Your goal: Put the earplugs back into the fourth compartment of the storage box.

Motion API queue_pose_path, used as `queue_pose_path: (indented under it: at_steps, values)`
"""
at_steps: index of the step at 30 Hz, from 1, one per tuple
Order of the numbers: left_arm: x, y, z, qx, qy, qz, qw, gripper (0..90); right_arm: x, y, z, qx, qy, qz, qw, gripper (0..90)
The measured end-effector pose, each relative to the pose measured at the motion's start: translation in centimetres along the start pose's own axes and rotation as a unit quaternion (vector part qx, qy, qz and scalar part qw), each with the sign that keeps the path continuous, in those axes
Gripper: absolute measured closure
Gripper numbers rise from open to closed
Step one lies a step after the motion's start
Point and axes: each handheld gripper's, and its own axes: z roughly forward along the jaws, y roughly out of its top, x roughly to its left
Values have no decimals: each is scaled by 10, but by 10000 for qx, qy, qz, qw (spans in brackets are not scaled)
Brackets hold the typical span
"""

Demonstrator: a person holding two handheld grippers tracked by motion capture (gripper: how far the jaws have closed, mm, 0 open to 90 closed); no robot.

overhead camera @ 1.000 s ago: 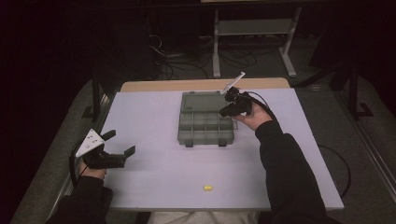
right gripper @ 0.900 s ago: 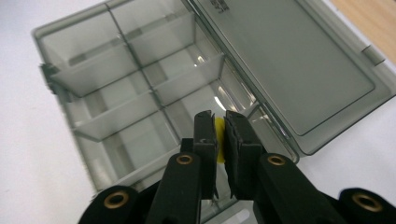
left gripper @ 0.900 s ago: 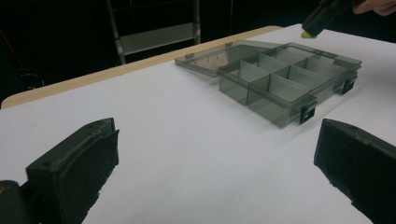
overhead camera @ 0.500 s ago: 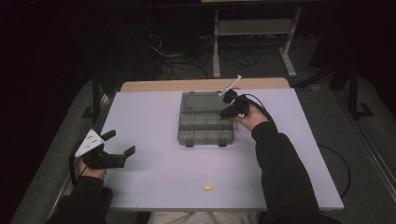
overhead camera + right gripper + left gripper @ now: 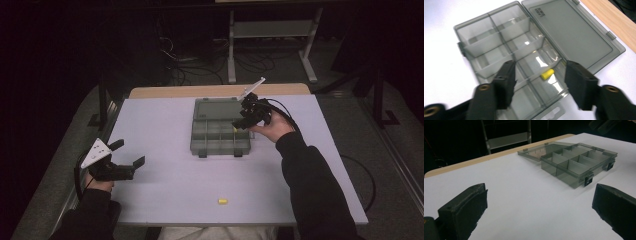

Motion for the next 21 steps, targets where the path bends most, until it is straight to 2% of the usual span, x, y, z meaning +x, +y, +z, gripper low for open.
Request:
queue_pose_path:
  at_steps: [1,7,13,16,21]
  values:
    - [0,0,0,0,3,1,10000,0,5,0,-4,-33,28,-37,10000,307]
    - [0,0,0,1,8,1,10000,0,21,1,-9,-120,44,-172,9998,136]
    - [0,0,0,1,9,3,10000,0,39,-1,-10,-147,113,-379,9991,55]
    - [0,0,0,1,8,3,10000,0,48,-3,-9,-58,171,-479,9987,35]
    - [0,0,0,3,14,4,10000,0,63,-9,-6,-56,305,-639,9975,34]
